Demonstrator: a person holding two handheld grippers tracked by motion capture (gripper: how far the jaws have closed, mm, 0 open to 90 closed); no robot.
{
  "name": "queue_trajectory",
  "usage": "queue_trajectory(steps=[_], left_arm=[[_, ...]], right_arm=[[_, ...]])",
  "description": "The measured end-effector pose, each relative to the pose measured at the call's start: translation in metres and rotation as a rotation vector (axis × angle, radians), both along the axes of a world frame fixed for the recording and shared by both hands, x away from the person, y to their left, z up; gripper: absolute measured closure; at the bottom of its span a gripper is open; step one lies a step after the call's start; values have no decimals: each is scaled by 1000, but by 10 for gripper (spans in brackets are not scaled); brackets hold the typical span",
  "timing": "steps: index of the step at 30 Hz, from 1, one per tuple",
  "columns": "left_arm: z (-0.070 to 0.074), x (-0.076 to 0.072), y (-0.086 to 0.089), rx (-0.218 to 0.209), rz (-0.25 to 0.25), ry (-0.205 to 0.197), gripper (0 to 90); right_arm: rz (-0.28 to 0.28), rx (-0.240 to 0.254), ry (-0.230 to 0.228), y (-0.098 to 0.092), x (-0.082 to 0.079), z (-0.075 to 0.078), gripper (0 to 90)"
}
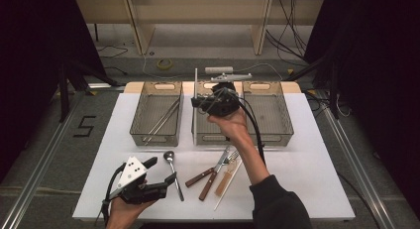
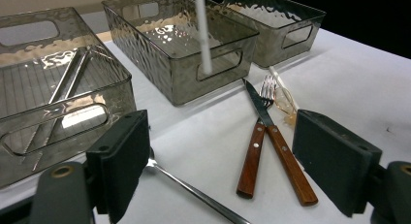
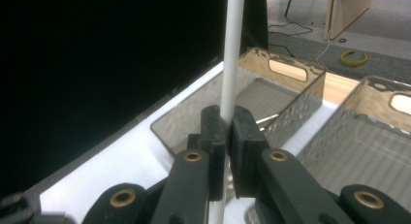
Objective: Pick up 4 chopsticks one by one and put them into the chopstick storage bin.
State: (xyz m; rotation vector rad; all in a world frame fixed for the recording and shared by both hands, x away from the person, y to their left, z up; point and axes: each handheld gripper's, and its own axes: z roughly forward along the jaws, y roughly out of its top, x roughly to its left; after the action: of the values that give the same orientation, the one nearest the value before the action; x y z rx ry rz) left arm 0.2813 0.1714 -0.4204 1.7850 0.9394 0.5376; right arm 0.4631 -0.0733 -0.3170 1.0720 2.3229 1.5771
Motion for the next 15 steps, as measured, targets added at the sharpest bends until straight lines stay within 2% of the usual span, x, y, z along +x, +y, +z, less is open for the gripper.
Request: queue_trajectory(steps=[6,13,15], left_arm=[[1,0,1,-1,10,-8,201],[1,-1,-1,4,-3,-16,199],[1,-1,-1,-13,-10,-5,196]], right_arm=[[-4,37,32,24,18,1,862],[-8,78,66,47,36,0,862],[-15,79,68,51,40,0,862]])
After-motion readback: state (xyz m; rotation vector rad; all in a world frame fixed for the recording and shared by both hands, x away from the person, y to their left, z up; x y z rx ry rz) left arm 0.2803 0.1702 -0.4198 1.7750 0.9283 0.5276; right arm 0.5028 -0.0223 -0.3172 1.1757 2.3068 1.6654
